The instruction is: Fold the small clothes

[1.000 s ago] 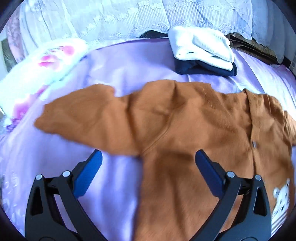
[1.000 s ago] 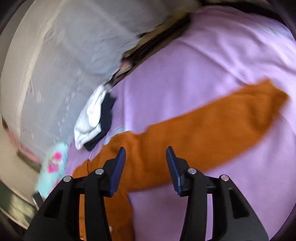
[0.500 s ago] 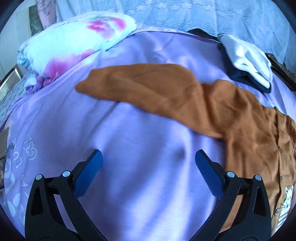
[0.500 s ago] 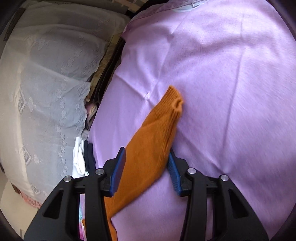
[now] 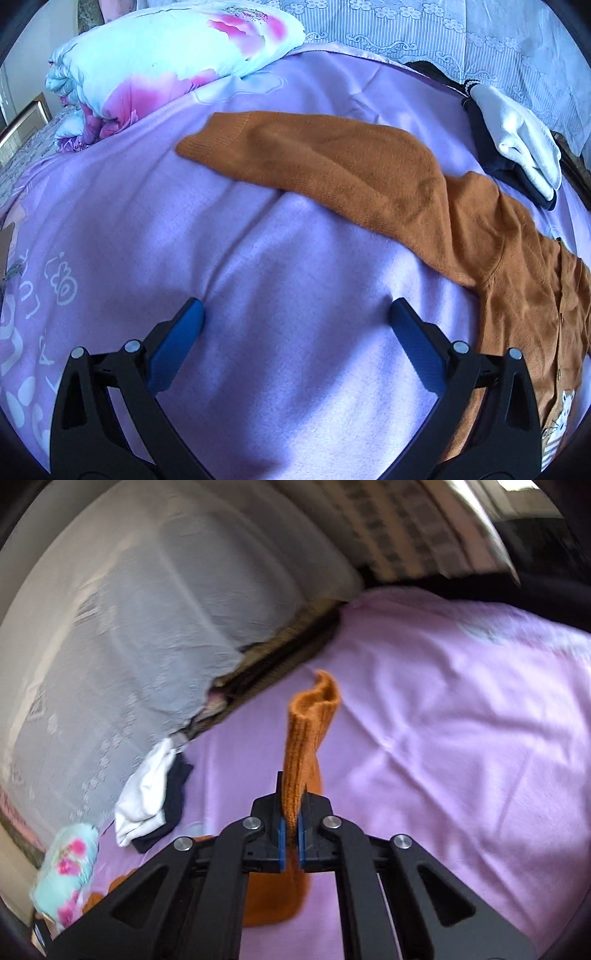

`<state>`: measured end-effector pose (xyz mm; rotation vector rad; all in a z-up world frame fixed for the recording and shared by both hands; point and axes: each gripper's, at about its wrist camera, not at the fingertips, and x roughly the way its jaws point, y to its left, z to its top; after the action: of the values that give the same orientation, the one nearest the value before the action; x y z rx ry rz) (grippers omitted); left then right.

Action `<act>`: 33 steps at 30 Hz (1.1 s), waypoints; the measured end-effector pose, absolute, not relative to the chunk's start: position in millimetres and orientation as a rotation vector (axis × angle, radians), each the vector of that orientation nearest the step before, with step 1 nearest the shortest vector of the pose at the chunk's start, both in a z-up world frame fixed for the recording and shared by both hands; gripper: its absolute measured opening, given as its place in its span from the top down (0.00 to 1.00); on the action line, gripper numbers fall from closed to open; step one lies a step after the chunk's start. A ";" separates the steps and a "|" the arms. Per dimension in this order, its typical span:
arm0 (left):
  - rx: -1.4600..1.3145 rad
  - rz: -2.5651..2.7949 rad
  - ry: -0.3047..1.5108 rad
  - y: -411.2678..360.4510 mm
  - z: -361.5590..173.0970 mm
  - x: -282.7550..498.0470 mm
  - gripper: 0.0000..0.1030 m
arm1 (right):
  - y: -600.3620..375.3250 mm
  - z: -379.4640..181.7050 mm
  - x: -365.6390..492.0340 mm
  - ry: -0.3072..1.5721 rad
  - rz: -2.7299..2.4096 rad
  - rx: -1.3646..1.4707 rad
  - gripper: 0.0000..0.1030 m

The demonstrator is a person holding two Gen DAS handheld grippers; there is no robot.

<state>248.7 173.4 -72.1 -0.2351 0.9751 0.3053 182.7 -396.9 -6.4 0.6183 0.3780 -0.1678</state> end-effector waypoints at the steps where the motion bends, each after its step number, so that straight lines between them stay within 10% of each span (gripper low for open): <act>1: -0.234 0.305 0.974 173.1 -71.6 247.5 0.02 | -379.9 4.9 189.5 0.369 -0.135 0.588 0.96; 9: -0.282 0.285 0.982 181.0 -70.8 248.1 0.02 | -234.8 40.2 249.6 0.425 0.068 0.249 0.96; 21: -0.326 0.276 0.989 186.2 -72.0 249.5 0.02 | -87.4 -55.0 297.3 0.777 0.258 -0.184 0.94; 25: -0.320 0.278 0.991 186.2 -72.3 250.4 0.02 | -95.5 -51.4 293.7 0.810 0.349 -0.095 0.62; 33: -0.305 0.285 0.995 184.4 -73.4 250.9 0.02 | -124.9 -26.1 277.7 0.714 0.411 0.161 0.61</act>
<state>250.9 184.4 -73.4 -0.3053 0.9948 0.2847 277.7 -124.9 -26.1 0.1612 0.7144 0.4107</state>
